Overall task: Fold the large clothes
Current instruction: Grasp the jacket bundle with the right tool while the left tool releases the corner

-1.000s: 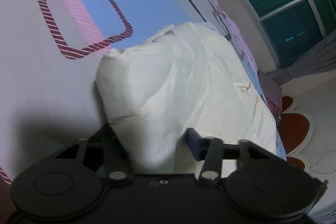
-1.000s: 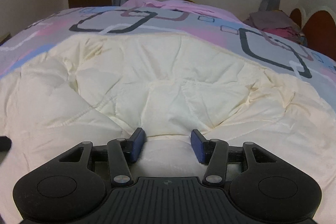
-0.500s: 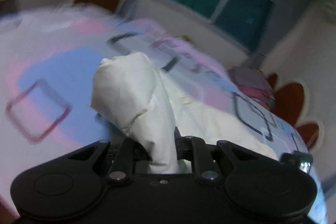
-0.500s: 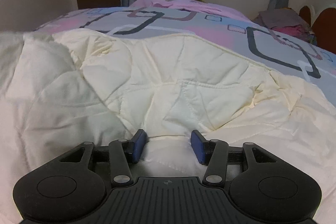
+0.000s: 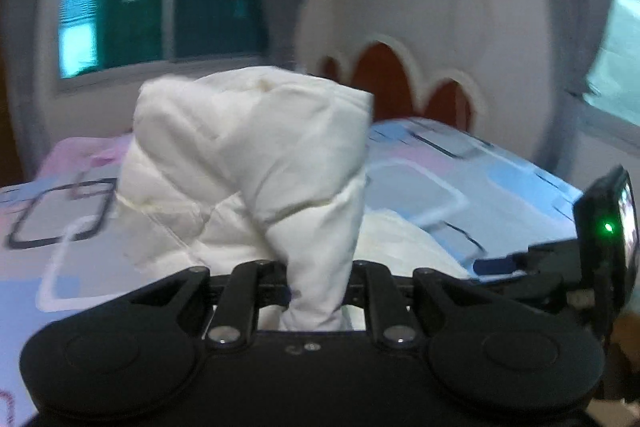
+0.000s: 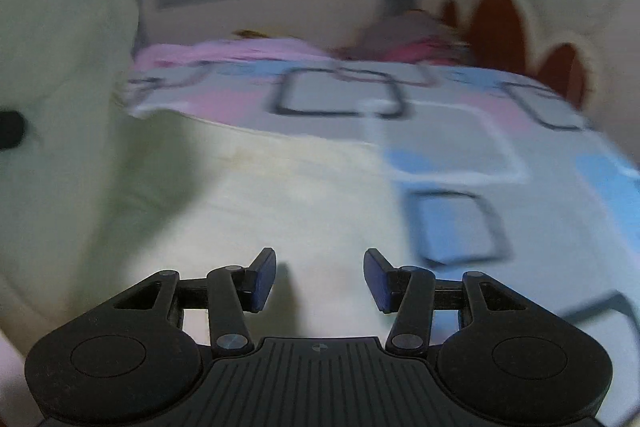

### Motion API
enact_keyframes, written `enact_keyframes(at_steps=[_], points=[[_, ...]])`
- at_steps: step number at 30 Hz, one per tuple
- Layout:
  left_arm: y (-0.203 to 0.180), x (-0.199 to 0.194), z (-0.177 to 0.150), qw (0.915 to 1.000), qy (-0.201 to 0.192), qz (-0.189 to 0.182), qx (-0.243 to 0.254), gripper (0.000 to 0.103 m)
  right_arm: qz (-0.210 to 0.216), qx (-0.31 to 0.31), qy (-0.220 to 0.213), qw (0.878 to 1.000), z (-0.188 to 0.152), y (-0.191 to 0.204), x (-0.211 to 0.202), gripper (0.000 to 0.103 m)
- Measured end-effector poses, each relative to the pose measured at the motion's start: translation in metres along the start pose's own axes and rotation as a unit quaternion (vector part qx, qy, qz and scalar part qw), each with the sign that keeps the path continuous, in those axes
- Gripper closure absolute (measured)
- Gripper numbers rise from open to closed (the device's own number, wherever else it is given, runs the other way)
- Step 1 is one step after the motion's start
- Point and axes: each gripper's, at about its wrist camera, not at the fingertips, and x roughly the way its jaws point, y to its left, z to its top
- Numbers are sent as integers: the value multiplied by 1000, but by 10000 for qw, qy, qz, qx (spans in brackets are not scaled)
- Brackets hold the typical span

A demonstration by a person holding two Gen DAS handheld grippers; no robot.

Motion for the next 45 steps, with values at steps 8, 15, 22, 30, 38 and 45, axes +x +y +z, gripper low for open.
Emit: enact_keyframes(at_steps=[8, 15, 22, 30, 38, 45], points=[[-62, 47, -25, 9923, 549, -759, 812, 89, 722, 810, 492, 9929, -18, -37, 15, 75], [-94, 85, -52, 9832, 821, -869, 1380, 89, 680, 1025, 371, 9917, -24, -61, -3, 75], [-108, 81, -70, 9748, 738, -848, 1927, 89, 696, 1685, -108, 9832, -15, -92, -59, 75], [-105, 79, -69, 9735, 738, -923, 1959, 88, 1548, 1398, 68, 9780, -6, -54, -76, 52], [-82, 59, -58, 9745, 965, -1264, 1585, 51, 1458, 1106, 577, 9814, -31, -47, -64, 93], [-32, 17, -38, 9833, 846, -1353, 870, 21, 962, 701, 756, 9900, -48, -37, -56, 96]])
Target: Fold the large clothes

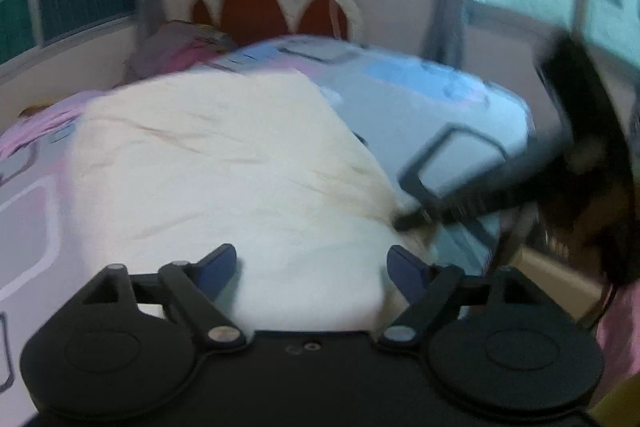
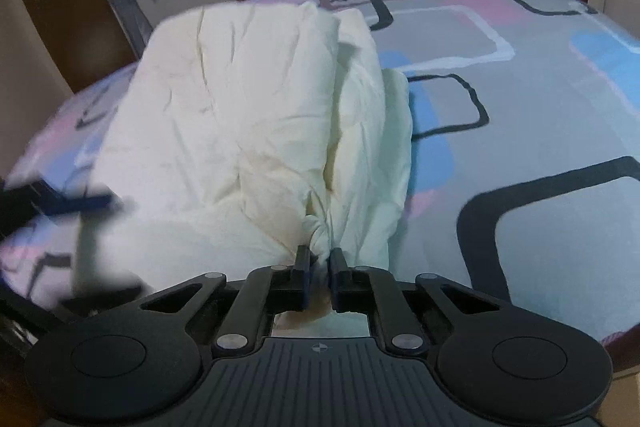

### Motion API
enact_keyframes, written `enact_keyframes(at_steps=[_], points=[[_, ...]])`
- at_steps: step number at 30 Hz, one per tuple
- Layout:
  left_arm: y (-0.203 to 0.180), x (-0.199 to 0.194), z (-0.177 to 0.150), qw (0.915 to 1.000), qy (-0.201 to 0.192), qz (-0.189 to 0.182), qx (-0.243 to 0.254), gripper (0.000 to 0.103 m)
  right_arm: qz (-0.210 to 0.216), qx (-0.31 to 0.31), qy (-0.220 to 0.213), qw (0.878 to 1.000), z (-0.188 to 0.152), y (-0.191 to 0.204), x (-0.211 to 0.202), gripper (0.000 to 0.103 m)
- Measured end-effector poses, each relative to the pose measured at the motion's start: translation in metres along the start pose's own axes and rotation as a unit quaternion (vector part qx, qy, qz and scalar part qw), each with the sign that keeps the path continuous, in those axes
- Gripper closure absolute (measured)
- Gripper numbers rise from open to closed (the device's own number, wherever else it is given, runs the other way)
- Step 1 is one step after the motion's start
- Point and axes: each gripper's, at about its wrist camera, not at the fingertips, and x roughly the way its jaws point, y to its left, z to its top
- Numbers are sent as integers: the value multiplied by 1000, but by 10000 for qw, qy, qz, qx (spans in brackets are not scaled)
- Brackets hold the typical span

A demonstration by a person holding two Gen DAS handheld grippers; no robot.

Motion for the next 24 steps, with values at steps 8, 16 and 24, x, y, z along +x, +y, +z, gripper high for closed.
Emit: enact_keyframes(at_steps=[8, 16, 24], points=[[103, 24, 29, 9763, -302, 1140, -1814, 33, -89, 157, 130, 9998, -9, -8, 8, 95], [111, 59, 25, 9744, -261, 1192, -1887, 37, -315, 89, -1046, 9940, 44, 9, -35, 95], [110, 65, 21, 9710, -283, 1280, -1997, 37, -746, -495, -1600, 9831, 100, 45, 46, 95]])
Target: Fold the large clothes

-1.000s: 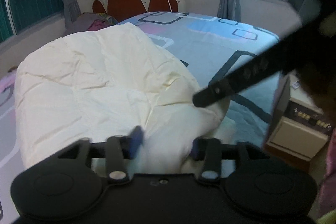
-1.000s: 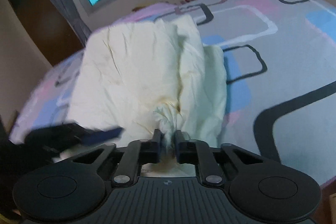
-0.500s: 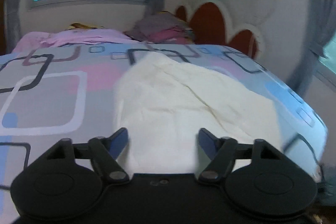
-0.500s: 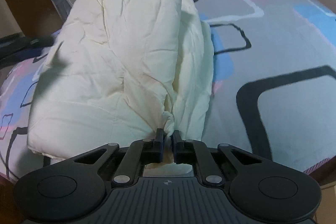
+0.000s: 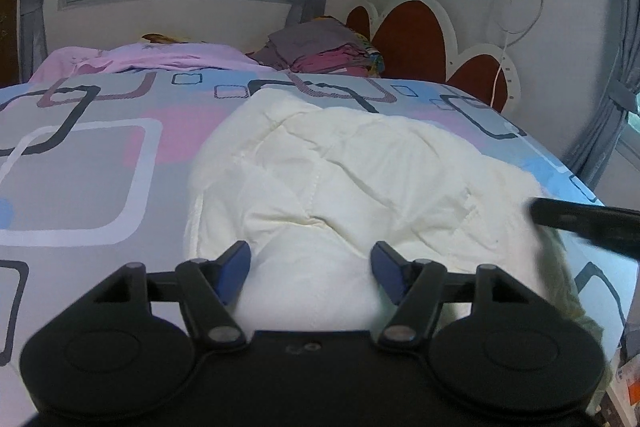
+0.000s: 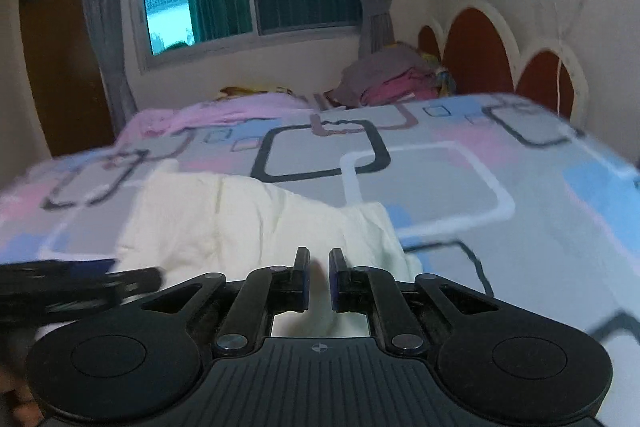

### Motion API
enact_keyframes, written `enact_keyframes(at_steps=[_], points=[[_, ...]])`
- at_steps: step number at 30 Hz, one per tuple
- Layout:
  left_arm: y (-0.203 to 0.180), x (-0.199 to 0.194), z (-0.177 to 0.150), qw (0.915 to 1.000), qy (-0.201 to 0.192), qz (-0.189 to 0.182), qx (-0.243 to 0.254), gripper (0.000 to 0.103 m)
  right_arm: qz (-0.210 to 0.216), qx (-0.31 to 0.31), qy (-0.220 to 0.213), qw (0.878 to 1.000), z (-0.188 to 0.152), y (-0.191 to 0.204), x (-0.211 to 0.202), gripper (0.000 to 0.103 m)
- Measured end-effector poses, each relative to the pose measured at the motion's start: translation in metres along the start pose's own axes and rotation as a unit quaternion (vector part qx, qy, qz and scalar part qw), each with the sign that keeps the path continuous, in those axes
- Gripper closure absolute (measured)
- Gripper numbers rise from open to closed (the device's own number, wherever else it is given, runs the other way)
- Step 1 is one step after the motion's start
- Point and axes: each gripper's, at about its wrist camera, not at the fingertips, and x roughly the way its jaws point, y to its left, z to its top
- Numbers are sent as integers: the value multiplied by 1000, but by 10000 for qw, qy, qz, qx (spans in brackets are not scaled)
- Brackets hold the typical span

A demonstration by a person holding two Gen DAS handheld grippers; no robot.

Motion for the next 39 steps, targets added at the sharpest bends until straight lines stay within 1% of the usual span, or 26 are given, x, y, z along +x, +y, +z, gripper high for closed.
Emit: enact_keyframes(at_steps=[4, 6, 7, 8, 12, 14, 16, 19, 22, 23, 25, 26, 27, 28, 29, 31, 32, 33, 34, 36, 39], points=[[2, 9, -3, 10000, 5, 46, -75, 36, -245, -161, 187, 9994, -15, -7, 47, 95], [4, 15, -5, 9999, 21, 83, -141, 31, -325, -211, 212, 9990, -23, -9, 56, 95], [5, 19, -6, 9998, 23, 102, -187, 27, -344, -281, 265, 9987, -27, -10, 61, 95], [7, 22, -7, 9997, 25, 116, -230, 25, -356, -318, 294, 9984, -31, -12, 66, 95], [2, 33, -9, 9995, 28, 251, -215, 23, -358, -162, 468, 9981, -44, -21, 92, 96], [0, 38, -8, 9992, 34, 318, -224, 23, -364, -24, 472, 9982, -52, -25, 100, 96], [-3, 43, -8, 9990, 62, 367, -236, 22, -394, 104, 490, 9980, -56, -31, 107, 101], [-6, 48, -6, 9982, 212, 534, -179, 18, -381, -39, 615, 9974, -51, -28, 108, 101], [-9, 46, 2, 9970, 437, 630, -59, 17, -278, -68, 814, 9963, -35, -32, 102, 100], [-9, 44, 6, 9968, 478, 639, -67, 18, -233, 31, 778, 9967, -28, -34, 95, 99], [-10, 38, 14, 9968, 427, 666, -74, 21, -111, 98, 548, 9984, -17, -33, 80, 98], [-12, 35, 17, 9970, 364, 676, -34, 22, -94, 36, 419, 9991, -12, -29, 75, 88], [-15, 33, 20, 9973, 279, 676, 30, 22, -78, 12, 321, 9995, -8, -26, 71, 56], [-16, 34, 22, 9973, 226, 691, 82, 21, -62, 25, 218, 9997, -4, -23, 68, 36], [-18, 36, 25, 9972, 186, 721, 111, 19, -32, 23, 105, 9999, -1, -20, 66, 24], [-16, 44, 27, 9968, 183, 771, 52, 15, -5, -62, 164, 9998, 2, -15, 72, 24], [-14, 49, 27, 9966, 220, 797, -30, 12, 7, -43, 268, 9996, 0, -14, 79, 34], [-12, 54, 27, 9964, 256, 806, -92, 11, 7, 37, 397, 9992, -2, -16, 86, 45], [-10, 58, 26, 9961, 287, 821, -133, 9, -34, 148, 523, 9985, -5, -19, 94, 46], [-8, 63, 27, 9958, 324, 838, -170, 7, -124, 257, 643, 9975, -9, -24, 106, 46], [-9, 72, 25, 9950, 376, 911, -134, 5, -262, 257, 833, 9958, -13, -27, 121, 46]])
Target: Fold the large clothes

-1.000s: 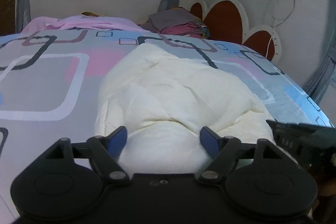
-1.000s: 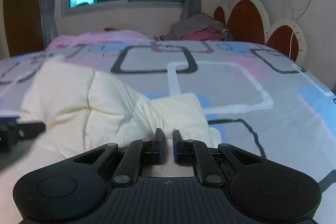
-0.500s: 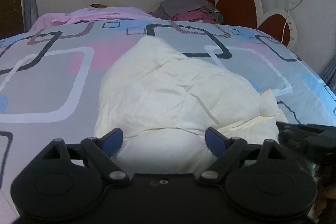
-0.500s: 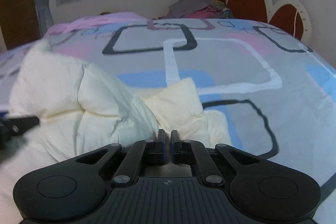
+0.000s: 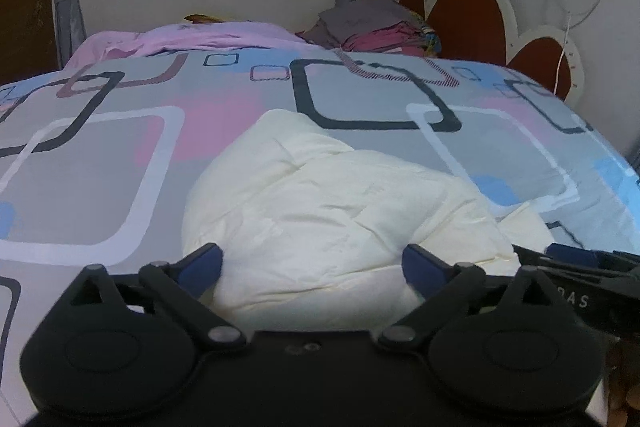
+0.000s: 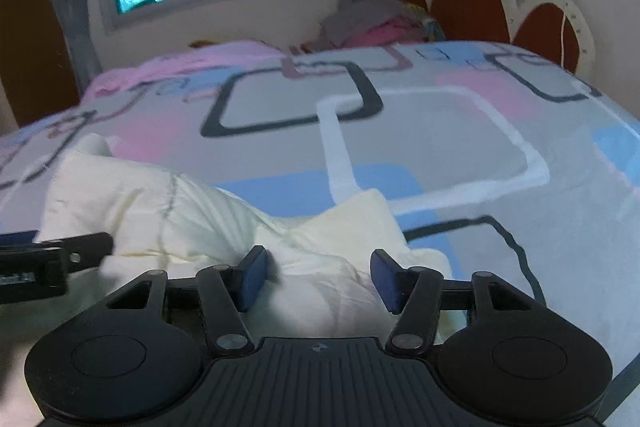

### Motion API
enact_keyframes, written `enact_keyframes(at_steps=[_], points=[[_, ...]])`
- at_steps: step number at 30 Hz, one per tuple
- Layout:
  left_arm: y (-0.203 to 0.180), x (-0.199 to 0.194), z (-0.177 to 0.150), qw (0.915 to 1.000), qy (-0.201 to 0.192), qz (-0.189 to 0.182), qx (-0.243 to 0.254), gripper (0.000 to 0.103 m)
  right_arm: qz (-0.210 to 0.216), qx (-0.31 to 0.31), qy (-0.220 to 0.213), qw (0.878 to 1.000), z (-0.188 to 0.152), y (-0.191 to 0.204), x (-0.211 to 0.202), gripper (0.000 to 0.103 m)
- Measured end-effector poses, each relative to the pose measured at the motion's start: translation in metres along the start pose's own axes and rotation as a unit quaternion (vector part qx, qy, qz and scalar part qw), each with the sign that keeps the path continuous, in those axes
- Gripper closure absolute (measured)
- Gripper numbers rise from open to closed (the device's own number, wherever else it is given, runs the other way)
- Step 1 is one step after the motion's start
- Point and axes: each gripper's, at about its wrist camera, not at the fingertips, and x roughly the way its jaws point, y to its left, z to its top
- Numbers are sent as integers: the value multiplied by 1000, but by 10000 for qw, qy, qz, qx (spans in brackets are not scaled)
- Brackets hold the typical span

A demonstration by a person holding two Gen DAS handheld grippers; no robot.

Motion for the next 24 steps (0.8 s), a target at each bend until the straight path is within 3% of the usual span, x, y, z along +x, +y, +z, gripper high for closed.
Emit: enact_keyframes(at_steps=[5, 8, 10, 11, 12, 18, 24], points=[[-3, 7, 0, 9999, 75, 121, 7, 3, -6, -52, 211, 9998, -1, -4, 10, 46], [-3, -4, 1, 9998, 82, 141, 72, 3, 88, -118, 165, 9998, 1, -10, -8, 45], [0, -14, 3, 9998, 136, 143, -18, 4, 128, -145, 64, 9998, 1, -14, -27, 23], [3, -20, 4, 9998, 154, 125, -46, 4, 175, -149, 11, 9997, 0, -17, -39, 4], [6, -28, 4, 9998, 166, 87, -72, 4, 301, -151, -20, 9994, -1, -20, -50, 0], [37, -72, -12, 9985, 412, -236, -259, 0, 874, -11, 557, 9946, -18, -45, -77, 0], [60, -68, -38, 9907, 897, -696, -746, 0, 1430, 913, 1106, 9793, -35, -72, -58, 0]])
